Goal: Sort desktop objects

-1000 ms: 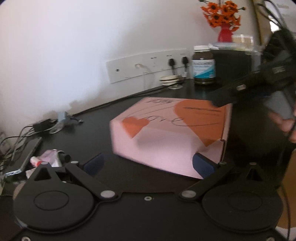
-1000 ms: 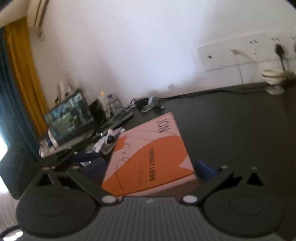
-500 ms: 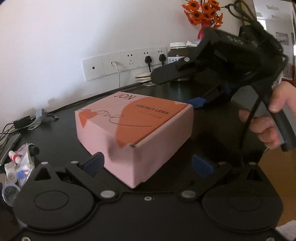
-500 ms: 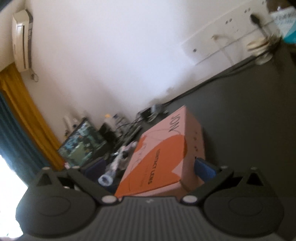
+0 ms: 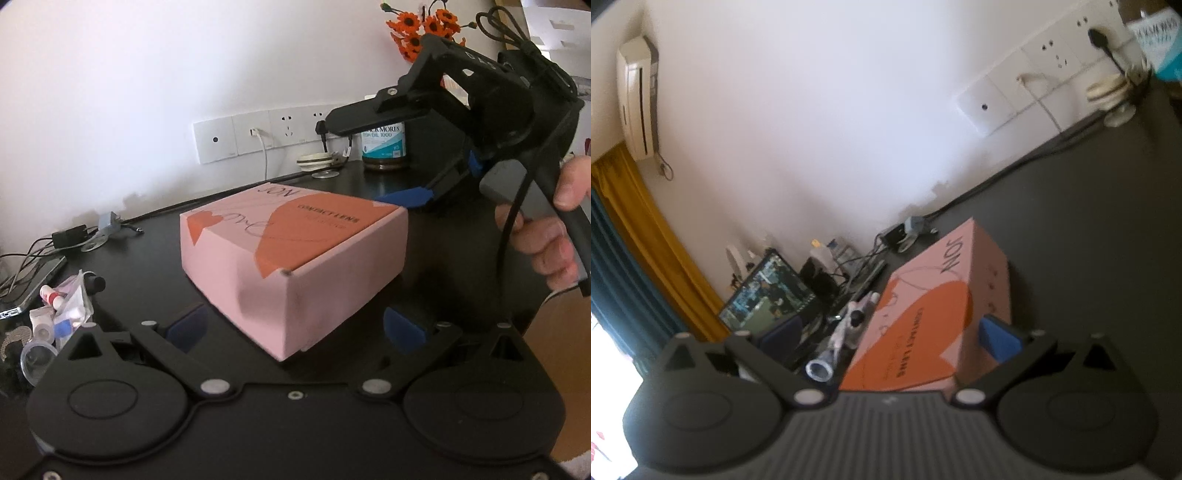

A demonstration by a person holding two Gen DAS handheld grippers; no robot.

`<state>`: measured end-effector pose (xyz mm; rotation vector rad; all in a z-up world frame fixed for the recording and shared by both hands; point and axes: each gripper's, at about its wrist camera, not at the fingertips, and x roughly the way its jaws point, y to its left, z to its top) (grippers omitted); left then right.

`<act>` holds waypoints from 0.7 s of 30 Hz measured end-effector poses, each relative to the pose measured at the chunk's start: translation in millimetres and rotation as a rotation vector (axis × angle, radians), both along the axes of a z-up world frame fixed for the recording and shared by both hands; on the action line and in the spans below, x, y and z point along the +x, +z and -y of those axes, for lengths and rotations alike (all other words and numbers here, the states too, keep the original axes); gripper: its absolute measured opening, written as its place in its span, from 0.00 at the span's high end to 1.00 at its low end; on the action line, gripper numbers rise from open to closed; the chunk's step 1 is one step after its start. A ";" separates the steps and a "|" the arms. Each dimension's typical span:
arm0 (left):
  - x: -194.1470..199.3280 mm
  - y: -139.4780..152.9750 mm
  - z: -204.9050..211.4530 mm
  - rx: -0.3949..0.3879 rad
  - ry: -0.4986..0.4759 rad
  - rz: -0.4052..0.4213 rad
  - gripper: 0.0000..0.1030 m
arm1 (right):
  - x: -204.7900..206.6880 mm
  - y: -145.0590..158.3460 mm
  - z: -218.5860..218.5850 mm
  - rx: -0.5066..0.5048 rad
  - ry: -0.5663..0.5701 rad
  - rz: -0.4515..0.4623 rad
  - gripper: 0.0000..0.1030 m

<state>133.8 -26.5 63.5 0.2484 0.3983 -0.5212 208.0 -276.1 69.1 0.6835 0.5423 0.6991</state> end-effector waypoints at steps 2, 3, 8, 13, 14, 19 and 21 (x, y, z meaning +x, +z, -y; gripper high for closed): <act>-0.5 0.3 4.0 -0.008 -0.004 -0.004 0.00 | -1.1 -0.7 -1.6 0.009 0.004 -0.002 0.01; -1.3 0.1 6.5 -0.010 -0.007 -0.004 0.00 | -1.9 -1.1 -2.1 0.015 0.009 -0.004 0.01; -5.9 -4.1 15.5 0.004 0.014 0.009 0.00 | -6.7 -1.1 -3.9 0.025 0.030 -0.013 0.01; -8.7 -8.3 18.2 0.011 0.037 -0.001 0.00 | -11.9 -2.8 -4.5 0.023 0.014 -0.010 0.01; -9.0 -8.4 18.7 0.008 0.039 -0.006 0.00 | -12.5 -3.7 -4.5 0.030 0.011 -0.012 0.01; -8.9 -4.2 17.9 -0.027 0.026 -0.039 0.01 | -16.2 -6.0 -8.4 0.039 -0.005 -0.025 0.00; -9.5 -4.8 17.3 -0.027 0.020 -0.039 0.01 | -17.7 -5.4 -10.6 0.023 -0.007 -0.016 0.00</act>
